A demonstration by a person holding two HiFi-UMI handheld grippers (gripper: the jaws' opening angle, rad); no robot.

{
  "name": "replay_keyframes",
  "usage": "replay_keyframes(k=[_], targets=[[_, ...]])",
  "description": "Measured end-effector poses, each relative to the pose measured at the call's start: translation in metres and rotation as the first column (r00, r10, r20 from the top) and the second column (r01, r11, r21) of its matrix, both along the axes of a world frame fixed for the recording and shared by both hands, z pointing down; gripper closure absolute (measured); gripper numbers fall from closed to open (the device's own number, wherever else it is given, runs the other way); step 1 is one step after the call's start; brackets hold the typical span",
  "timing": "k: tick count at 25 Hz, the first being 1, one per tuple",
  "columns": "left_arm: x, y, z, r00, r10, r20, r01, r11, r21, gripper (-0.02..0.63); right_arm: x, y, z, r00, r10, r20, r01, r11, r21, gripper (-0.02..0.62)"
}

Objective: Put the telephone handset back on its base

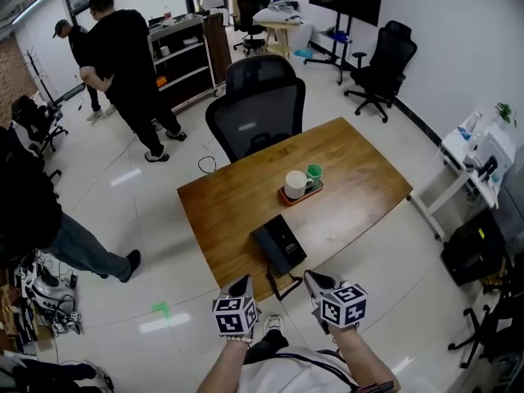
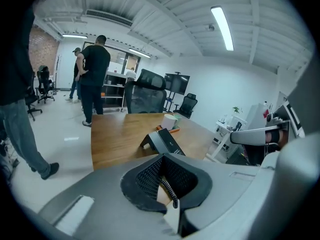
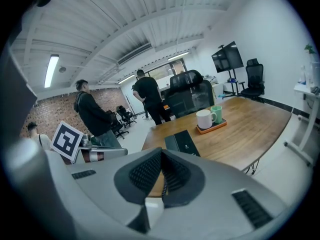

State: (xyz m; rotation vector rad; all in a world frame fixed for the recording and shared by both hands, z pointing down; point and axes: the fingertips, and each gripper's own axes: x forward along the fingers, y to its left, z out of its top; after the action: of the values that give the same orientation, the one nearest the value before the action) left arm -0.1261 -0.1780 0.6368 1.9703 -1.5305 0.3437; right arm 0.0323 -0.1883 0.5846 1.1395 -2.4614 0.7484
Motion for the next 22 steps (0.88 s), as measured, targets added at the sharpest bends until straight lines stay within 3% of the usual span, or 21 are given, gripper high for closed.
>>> replay_keyframes(k=[22], targets=[[0.039,0.061,-0.007,0.999,-0.029,-0.040,0.029,1.000,0.002,0.606,0.024,0.057,-0.002,0.999,-0.034,-0.008,0.034,0.999,0.011,0.591]])
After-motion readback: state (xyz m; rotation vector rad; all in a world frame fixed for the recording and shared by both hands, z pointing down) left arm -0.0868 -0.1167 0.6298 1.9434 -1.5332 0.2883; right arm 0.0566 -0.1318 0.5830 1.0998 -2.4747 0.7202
